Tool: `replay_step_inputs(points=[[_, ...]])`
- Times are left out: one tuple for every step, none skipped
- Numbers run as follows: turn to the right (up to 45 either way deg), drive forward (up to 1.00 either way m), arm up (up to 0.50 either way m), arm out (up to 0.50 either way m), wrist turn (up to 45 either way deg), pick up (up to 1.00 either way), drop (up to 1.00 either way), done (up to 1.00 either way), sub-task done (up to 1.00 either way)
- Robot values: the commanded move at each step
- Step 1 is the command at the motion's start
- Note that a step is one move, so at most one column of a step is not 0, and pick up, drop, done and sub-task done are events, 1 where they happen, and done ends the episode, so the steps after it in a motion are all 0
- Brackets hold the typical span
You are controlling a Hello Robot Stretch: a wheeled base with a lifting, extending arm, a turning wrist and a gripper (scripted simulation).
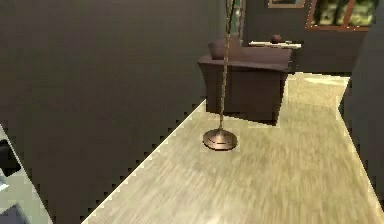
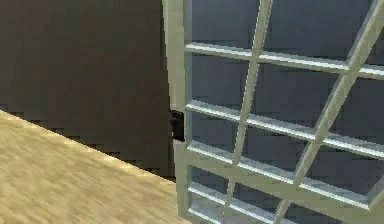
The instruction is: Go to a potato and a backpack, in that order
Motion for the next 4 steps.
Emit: replay_step_inputs(points=[[24.0, 0.0, 0.0, 0.0, 0.0, 0.0, 0.0, 0.0, 0.0], [3.0, 0.0, 0.0, 0.0, 0.0, 0.0, 0.0, 0.0, 0.0], [0.0, 0.15, 0.0, 0.0, 0.0, 0.0, 0.0, 0.0, 0.0], [0.0, 0.35, 0.0, 0.0, 0.0, 0.0, 0.0, 0.0, 0.0]])
